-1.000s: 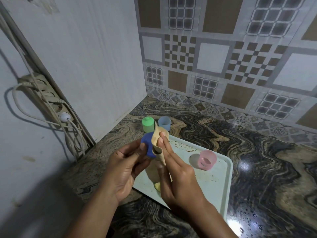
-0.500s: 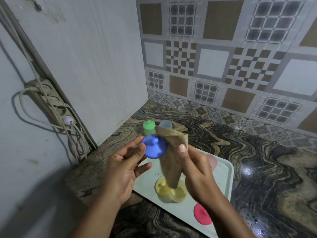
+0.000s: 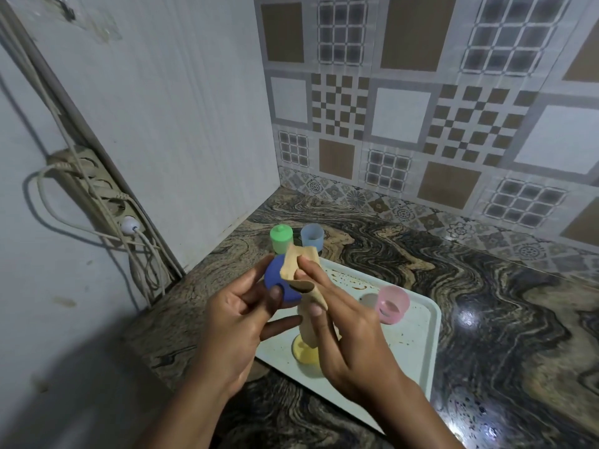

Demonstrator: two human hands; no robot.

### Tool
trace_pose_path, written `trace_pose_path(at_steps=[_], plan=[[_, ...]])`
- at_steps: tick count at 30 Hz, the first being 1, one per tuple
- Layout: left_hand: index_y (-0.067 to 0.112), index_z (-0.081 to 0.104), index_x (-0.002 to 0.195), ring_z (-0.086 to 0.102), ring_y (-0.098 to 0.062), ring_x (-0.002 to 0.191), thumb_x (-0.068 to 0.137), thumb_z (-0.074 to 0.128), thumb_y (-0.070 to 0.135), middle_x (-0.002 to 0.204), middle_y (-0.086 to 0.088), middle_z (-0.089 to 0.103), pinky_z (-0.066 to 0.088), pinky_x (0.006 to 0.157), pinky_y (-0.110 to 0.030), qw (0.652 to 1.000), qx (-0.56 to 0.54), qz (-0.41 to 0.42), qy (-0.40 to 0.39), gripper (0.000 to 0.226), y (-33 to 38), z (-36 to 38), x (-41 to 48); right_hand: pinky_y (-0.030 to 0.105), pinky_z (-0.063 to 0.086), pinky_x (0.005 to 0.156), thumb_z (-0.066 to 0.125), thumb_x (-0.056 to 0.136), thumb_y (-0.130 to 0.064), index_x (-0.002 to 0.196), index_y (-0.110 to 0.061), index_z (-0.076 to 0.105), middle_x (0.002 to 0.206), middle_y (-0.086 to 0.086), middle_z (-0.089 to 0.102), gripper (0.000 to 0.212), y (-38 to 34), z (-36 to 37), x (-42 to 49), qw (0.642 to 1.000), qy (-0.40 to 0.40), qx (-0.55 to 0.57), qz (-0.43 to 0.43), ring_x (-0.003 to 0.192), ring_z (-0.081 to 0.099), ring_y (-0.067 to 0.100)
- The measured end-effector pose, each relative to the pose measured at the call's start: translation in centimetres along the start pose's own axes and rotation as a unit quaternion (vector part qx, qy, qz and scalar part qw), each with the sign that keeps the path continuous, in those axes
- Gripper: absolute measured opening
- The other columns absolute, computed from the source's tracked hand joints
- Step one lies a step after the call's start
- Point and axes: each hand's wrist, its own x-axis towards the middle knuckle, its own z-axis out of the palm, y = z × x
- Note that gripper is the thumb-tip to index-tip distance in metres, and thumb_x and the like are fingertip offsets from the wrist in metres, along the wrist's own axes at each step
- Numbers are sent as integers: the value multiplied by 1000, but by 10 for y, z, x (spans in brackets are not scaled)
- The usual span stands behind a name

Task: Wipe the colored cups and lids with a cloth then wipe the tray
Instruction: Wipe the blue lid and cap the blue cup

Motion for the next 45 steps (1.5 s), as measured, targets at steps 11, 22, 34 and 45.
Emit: trace_pose_path(at_steps=[11, 22, 34, 45], plan=[[12, 64, 124, 70, -22, 78, 81, 66, 13, 97, -16, 71, 61, 60, -37, 999, -21, -29, 23, 44, -1, -14, 3, 49, 38, 53, 36, 102, -54, 74, -9, 47, 57, -8, 41, 53, 30, -16, 15, 981, 42, 17, 186, 54, 40, 11], [22, 53, 137, 72, -23, 105, 93, 60, 2, 118, -3, 74, 62, 69, -39, 997, -1, -14, 77, 49, -20, 0, 8, 19, 42, 67, 38, 109, -38, 87, -21, 62, 72, -16, 59, 36, -1, -2, -6, 986, -5, 80, 143, 66, 52, -4], [19, 67, 120, 73, -11, 87, 92, 59, 2, 105, -3, 78, 57, 54, -24, 998, 20, -24, 48, 33, -20, -3, 0, 19, 35, 117, 43, 108, -22, 142, -9, 57, 152, 1, 51, 40, 25, -9, 2, 996, -47, -64, 30, 145, 39, 1], [15, 71, 102, 71, -12, 76, 89, 65, 11, 91, -5, 77, 53, 49, -23, 990, -23, -17, 140, 14, -22, -3, 3, 47, 51, 69, 44, 103, -47, 98, 11, 62, 81, 23, 69, 61, 12, -1, -8, 947, 12, 234, 221, 74, 64, 37]])
